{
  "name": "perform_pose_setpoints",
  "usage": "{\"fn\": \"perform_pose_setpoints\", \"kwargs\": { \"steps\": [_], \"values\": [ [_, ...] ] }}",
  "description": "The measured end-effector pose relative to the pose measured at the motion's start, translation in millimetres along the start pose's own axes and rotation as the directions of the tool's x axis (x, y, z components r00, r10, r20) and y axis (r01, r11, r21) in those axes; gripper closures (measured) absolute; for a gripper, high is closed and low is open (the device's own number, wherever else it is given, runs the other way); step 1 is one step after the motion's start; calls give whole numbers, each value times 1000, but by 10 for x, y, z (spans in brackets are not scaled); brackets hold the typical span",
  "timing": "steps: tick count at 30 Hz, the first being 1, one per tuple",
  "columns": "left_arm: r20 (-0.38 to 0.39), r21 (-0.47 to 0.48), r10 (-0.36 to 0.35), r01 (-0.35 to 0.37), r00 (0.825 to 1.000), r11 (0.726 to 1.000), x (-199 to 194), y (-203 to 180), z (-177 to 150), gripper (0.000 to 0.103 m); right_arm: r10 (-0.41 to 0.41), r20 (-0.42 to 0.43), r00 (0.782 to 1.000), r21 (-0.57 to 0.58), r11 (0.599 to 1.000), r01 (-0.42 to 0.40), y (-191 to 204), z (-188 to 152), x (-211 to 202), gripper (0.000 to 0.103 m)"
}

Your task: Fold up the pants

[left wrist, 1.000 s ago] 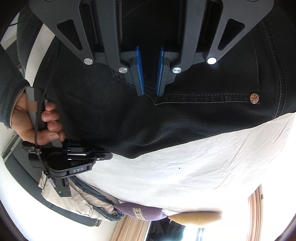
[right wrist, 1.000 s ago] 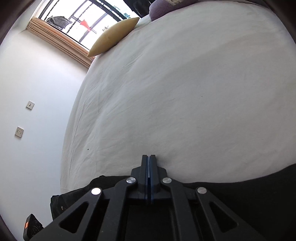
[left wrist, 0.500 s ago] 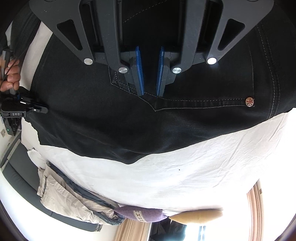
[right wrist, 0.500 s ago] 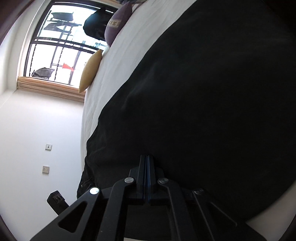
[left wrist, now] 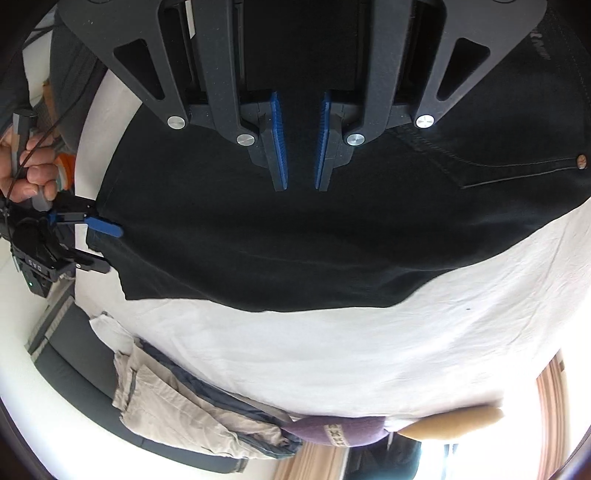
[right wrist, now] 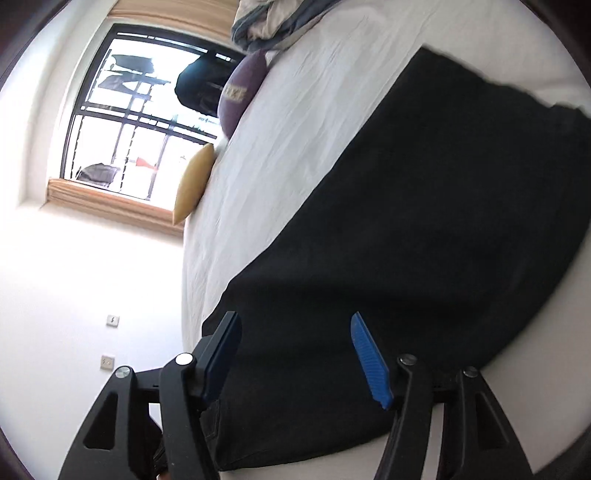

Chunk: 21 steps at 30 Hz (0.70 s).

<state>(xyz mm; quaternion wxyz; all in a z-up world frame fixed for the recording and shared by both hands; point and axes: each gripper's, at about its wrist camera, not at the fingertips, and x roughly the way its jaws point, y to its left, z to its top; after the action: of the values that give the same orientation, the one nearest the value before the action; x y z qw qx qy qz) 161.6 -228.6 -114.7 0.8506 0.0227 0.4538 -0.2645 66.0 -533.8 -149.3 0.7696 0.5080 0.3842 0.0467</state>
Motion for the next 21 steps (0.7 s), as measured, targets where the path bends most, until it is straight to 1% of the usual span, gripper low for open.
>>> {"fn": "perform_pose_setpoints", "kwargs": {
  "steps": [1,2,3,4,5,7,9,11,12,13,14,15,16,17,18,19,21],
  "values": [
    [-17,19,4,-4,1000,1000,66,-64,-5,88,-23,-11,1000,7,1000,23,-65,16,97,41],
    [-36,26,5,-5,999,1000,119,-91,-22,88,-16,-10,1000,31,999,16,-162,58,144,55],
    [-50,27,9,-8,999,1000,146,-89,-58,88,10,0,1000,66,998,-9,-298,128,139,65],
    [-55,19,7,-6,998,1000,160,-58,-94,88,21,11,1000,92,996,-22,-414,193,102,82],
    [-55,2,-1,1,998,1000,162,-8,-126,88,16,30,999,107,994,-19,-519,291,50,91],
    [-56,-51,-21,18,998,999,168,131,-171,88,-16,99,995,112,994,5,-731,496,-147,97],
    [-51,-82,-32,28,998,996,164,239,-223,88,-78,187,979,155,987,48,-987,676,-383,103],
    [-52,-86,-20,16,998,996,140,274,-267,88,-156,269,950,212,972,99,-1179,867,-633,103],
    [-56,-88,-11,6,998,996,139,279,-271,88,-189,293,937,229,965,123,-1178,928,-726,103],
    [-60,-90,1,-7,998,996,120,281,-271,88,-220,303,927,223,962,156,-1094,974,-788,95],
    [-60,-91,13,-19,998,996,108,277,-269,88,-236,311,921,195,964,181,-954,1017,-815,69],
    [-58,-94,21,-26,998,995,105,267,-255,88,-209,321,924,156,974,166,-797,1039,-801,58],
    [-58,-94,21,-26,998,995,122,246,-233,88,-147,317,937,108,987,118,-617,1059,-733,46],
    [-62,-90,20,-25,998,996,149,212,-206,88,-80,287,955,56,996,67,-433,1063,-620,44],
    [-63,-83,21,-26,998,996,170,179,-193,88,-35,246,969,9,999,33,-268,1069,-449,44],
    [-65,-74,23,-27,998,997,197,143,-169,88,-7,209,978,-23,1000,12,-126,1060,-273,43],
    [-67,-56,26,-30,997,998,214,107,-144,88,38,123,992,-43,999,-33,-2,1037,105,42]
  ]
}}
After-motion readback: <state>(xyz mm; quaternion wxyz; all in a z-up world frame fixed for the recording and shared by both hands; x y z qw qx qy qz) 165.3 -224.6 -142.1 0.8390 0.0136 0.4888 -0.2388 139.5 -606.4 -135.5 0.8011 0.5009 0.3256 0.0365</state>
